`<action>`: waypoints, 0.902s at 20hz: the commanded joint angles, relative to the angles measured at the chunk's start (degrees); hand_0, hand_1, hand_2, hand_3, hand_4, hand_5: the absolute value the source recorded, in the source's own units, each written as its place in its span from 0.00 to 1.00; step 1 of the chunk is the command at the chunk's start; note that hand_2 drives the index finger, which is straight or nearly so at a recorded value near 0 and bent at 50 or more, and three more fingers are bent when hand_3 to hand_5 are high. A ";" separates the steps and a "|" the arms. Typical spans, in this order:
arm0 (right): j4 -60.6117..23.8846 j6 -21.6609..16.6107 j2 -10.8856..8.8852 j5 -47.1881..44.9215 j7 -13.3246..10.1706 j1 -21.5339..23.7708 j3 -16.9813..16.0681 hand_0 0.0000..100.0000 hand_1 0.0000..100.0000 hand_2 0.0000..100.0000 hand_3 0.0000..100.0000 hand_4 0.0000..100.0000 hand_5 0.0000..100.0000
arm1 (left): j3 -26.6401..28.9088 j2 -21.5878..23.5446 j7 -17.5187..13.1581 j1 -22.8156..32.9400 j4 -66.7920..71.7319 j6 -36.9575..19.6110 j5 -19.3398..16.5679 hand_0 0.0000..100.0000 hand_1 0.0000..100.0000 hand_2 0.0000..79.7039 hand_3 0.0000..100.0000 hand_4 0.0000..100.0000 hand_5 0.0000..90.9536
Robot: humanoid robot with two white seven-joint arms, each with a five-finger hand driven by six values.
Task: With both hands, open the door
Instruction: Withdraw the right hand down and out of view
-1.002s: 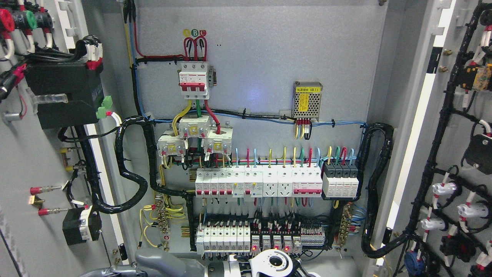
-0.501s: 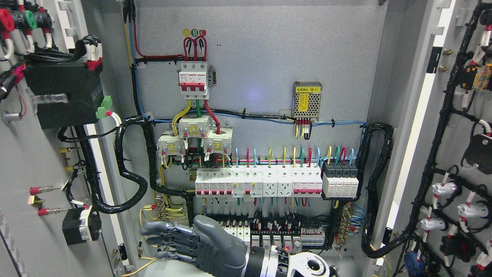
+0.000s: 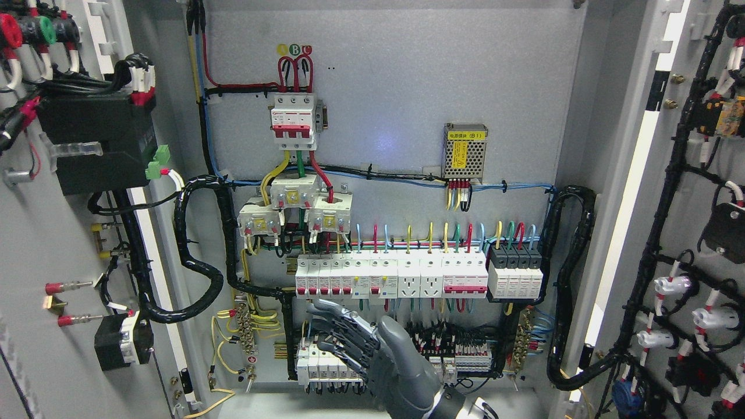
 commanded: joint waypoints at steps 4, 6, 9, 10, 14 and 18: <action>-9.55 -1.65 -6.95 -0.15 -0.30 7.88 -7.29 0.00 0.00 0.00 0.00 0.00 0.00 | 0.00 0.00 -0.03 1.14 0.35 -0.01 0.00 0.00 0.00 0.00 0.00 0.00 0.00; -9.81 -1.65 -7.04 -0.15 -0.30 9.20 -7.20 0.00 0.00 0.00 0.00 0.00 0.00 | 0.00 0.00 -0.03 1.14 0.35 -0.01 0.00 0.00 0.00 0.00 0.00 0.00 0.00; -10.61 -1.65 -8.27 -0.15 -0.30 10.34 -7.20 0.00 0.00 0.00 0.00 0.00 0.00 | 0.00 0.00 -0.03 1.14 0.35 -0.01 0.00 0.00 0.00 0.00 0.00 0.00 0.00; -10.78 -1.65 -8.62 -0.15 -0.30 10.52 -7.20 0.00 0.00 0.00 0.00 0.00 0.00 | 0.00 0.00 -0.03 1.14 0.35 -0.01 0.00 0.00 0.00 0.00 0.00 0.00 0.00; -13.15 -1.65 -10.03 -0.06 -0.30 11.75 -7.46 0.00 0.00 0.00 0.00 0.00 0.00 | 0.00 0.00 -0.03 1.14 0.35 -0.01 0.00 0.00 0.00 0.00 0.00 0.00 0.00; -15.00 -1.65 -10.91 0.03 -0.39 14.03 -8.51 0.00 0.00 0.00 0.00 0.00 0.00 | -0.09 0.00 -0.12 1.14 0.27 -0.10 -0.26 0.00 0.00 0.00 0.00 0.00 0.00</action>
